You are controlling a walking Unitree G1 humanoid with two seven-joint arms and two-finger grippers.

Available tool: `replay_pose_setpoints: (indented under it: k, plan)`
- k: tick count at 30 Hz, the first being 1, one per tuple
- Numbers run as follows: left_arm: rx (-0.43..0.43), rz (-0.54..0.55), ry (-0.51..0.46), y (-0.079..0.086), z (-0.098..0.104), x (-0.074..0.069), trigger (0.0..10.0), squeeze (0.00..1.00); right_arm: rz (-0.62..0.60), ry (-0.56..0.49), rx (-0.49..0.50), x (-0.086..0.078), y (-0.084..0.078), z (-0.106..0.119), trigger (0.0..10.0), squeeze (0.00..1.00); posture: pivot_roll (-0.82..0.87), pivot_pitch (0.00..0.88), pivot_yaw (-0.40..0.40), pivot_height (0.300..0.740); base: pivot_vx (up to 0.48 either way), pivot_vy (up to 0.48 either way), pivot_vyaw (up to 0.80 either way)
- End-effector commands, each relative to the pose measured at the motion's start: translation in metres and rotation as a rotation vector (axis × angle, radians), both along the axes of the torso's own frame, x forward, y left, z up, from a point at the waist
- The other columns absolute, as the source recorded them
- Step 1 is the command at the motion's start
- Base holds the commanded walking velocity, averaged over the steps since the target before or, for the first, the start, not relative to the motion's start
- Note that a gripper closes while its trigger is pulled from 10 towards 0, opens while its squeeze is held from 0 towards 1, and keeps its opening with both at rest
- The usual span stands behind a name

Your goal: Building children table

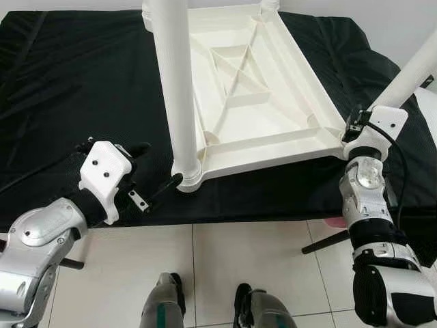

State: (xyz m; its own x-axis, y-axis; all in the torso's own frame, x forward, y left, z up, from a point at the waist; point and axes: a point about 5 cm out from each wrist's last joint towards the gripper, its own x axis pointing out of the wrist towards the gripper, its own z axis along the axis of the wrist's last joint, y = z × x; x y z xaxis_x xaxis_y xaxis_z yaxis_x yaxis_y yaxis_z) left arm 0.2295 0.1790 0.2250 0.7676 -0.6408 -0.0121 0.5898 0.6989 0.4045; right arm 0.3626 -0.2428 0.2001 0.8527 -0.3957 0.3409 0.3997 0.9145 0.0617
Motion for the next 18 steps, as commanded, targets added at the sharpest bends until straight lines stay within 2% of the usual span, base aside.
replay_pose_setpoints:
  k: [1,10,18]
  plan:
    - [0.0,0.022,-0.019,-0.0024,-0.0003,0.0019,10.0,0.0,-0.088,0.132,0.014,-0.0089,-0.0241,-0.0281,10.0,0.0,0.06,0.242,-0.033,0.74,0.0,0.0,0.0]
    - [-0.028,0.043,-0.054,-0.0049,0.0056,0.0049,10.0,0.0,-0.077,0.118,0.0,-0.0075,-0.023,-0.0223,10.0,0.0,0.06,0.236,-0.045,0.74,0.0,0.0,0.0]
    - [-0.012,0.046,-0.058,-0.006,0.0045,0.005,10.0,0.0,-0.059,0.113,-0.002,-0.0064,-0.0174,-0.0215,10.0,0.0,0.06,0.242,-0.045,0.74,0.0,0.0,0.0]
